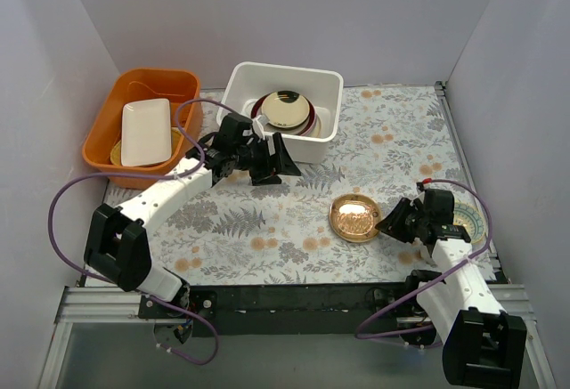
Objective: Place the plates into the plastic bin on the countertop
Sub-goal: Pick up the plate at the center of the board.
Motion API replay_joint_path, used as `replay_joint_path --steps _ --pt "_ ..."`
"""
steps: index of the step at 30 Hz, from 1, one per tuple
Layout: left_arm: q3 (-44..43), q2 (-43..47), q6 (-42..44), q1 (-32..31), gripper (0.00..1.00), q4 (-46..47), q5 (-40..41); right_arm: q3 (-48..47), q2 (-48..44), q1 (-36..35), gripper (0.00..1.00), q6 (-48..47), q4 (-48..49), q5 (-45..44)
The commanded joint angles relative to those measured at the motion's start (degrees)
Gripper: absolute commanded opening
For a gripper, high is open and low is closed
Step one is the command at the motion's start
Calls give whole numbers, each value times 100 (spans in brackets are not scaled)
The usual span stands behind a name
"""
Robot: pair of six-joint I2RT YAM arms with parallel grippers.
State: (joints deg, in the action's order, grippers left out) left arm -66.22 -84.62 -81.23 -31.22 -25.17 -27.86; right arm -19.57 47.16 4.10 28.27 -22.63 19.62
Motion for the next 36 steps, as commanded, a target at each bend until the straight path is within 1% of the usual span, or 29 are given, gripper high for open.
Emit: replay_joint_path --steps 1,5,6,12,19,28,36 --pt "65 165 -86 -138 72 258 70 94 65 -14 30 -41 321 -63" --pt "153 156 -139 -217 72 337 96 120 118 -23 20 -76 339 -107" --pt "179 148 -147 -235 72 320 88 112 110 -23 16 -85 330 -116" --pt "276 112 -165 -297 72 363 105 94 153 -32 2 -173 338 -125" --pt "364 51 -209 -393 72 425 96 -29 57 -32 1 -208 268 -55" --pt "425 -177 -323 -727 72 671 184 -301 -163 -32 1 -217 57 60" --pt "706 -371 -490 -1026 72 1013 263 -477 -207 -32 1 -199 -39 183"
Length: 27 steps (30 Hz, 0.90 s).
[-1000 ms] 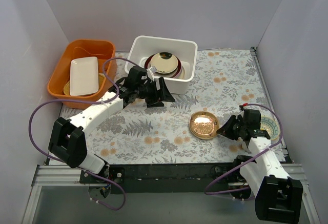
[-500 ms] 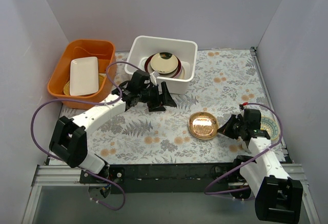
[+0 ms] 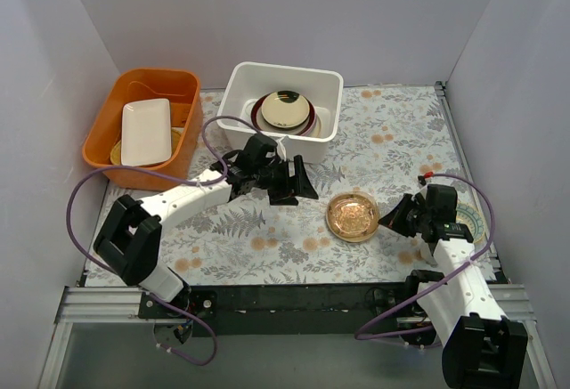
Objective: Place the plates into the plastic bin on the countertop
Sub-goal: Pick up the plate at the center of the board.
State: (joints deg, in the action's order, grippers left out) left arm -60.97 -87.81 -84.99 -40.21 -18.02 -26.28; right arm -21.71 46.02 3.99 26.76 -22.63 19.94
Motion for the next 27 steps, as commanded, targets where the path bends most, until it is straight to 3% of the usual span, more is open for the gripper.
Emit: replay_joint_path --steps 1,12,27 --pt "225 -95 -123 -163 72 421 115 -263 -119 -21 1 -40 -39 150" --pt "683 -658 -571 -655 67 1441 53 -447 -216 -21 1 57 -153 229" --pt "569 -1168 -1037 -1183 65 2399 220 -659 -374 -21 1 57 -365 150"
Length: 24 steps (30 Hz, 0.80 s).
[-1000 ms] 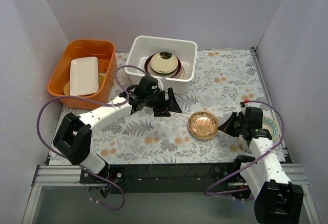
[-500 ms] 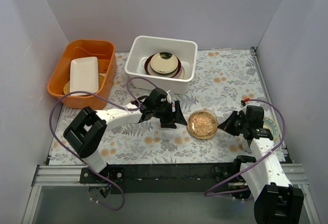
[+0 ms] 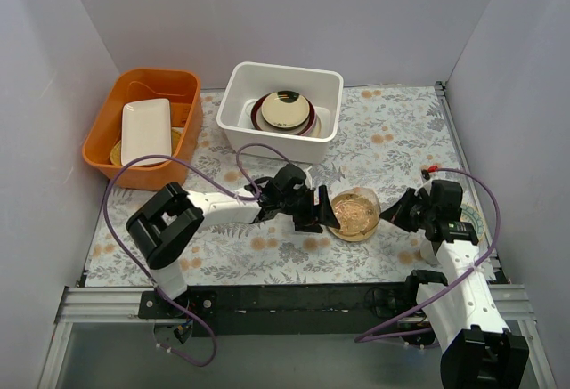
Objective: Place the plates into the plastic bin on the countertop
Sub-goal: Pick up the plate at the center of the board.
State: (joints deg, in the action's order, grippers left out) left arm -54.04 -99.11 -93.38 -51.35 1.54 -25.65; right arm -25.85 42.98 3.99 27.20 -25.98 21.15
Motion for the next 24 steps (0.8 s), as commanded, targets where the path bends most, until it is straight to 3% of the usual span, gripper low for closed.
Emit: replay_joint_path --steps 1,10,20,24 --pt "-115 -116 -233 -77 64 487 165 -245 -79 -21 1 5 -30 21" --pt "-282 -468 -444 -138 61 848 306 -307 -71 -21 1 -83 -214 -233" --pt "-537 -645 -347 -138 61 751 271 -333 298 -21 1 -171 -725 -1139" --pt "-537 -618 -303 -129 61 707 280 -289 491 -21 8 -136 -689 -1122"
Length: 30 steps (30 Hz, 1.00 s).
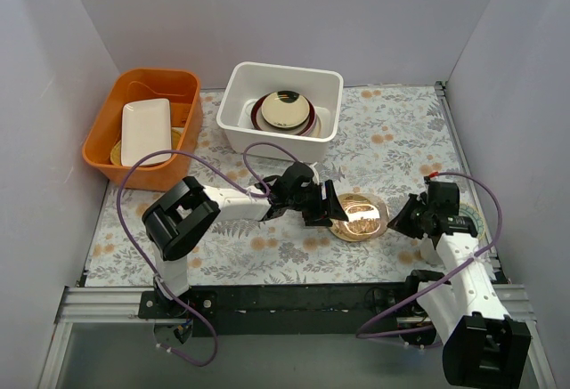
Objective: Place the plates into the plastic bin on the countertop
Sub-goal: Pick up the plate at the center of the board, then place the plate in the plastic bin.
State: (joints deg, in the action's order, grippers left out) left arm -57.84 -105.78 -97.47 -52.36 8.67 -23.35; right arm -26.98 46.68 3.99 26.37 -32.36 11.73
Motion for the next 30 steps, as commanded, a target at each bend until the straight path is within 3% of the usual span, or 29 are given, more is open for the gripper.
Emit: replay_joint_path --steps 1,7,9,11,25,30 --pt "-166 48 114 -38 61 -5 50 -176 149 -21 9 -70 -42 -171" --pt "-201 31 167 -38 61 -23 33 -167 316 -21 16 -150 19 -4" --pt "-218 39 176 -29 61 -23 15 -158 368 -12 30 -167 63 75" --pt "-218 40 202 -29 61 -32 15 -158 386 -21 32 -194 63 110" --pt "-245 92 299 -29 61 -155 24 61 632 -21 34 -141 450 550" --pt "-262 145 351 -38 61 -225 59 132 702 -21 24 -123 555 515"
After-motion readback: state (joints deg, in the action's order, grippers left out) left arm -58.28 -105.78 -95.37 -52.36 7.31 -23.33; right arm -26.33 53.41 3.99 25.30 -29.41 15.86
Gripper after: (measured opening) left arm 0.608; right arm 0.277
